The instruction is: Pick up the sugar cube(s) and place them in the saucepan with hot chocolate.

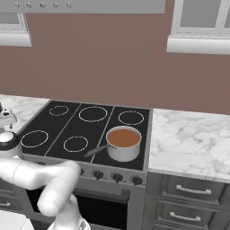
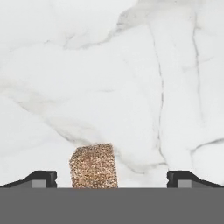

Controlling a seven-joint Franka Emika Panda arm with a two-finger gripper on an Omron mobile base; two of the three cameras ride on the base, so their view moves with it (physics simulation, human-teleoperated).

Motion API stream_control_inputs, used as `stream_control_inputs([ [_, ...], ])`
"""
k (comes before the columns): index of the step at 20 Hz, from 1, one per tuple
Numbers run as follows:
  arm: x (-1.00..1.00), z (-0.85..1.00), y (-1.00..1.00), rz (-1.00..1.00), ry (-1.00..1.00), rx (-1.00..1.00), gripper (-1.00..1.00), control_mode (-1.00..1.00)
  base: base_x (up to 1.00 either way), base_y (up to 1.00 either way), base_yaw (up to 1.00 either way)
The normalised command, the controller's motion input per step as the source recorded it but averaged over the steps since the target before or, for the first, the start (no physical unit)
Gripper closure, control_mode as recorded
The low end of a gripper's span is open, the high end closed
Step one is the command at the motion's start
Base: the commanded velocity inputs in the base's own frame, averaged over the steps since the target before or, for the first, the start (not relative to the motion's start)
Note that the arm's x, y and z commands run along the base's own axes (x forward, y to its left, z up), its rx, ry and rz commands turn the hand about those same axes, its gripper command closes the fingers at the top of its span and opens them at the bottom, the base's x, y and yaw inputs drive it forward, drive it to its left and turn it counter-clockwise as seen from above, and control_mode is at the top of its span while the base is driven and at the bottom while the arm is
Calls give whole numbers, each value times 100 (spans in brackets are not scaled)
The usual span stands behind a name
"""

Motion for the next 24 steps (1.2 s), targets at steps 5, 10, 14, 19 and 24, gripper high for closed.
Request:
stream_control_inputs([
  [5,20,-28,13,0,11,0,-100,-100,0,0,0],
  [10,15,-22,17,0,7,0,-100,-100,0,0,0],
  [14,8,-22,19,0,2,0,-100,-100,0,0,0],
  [19,-1,-21,7,0,0,0,-100,-100,0,0,0],
  [24,-12,-3,0,0,0,0,-100,-100,0,0,0],
])
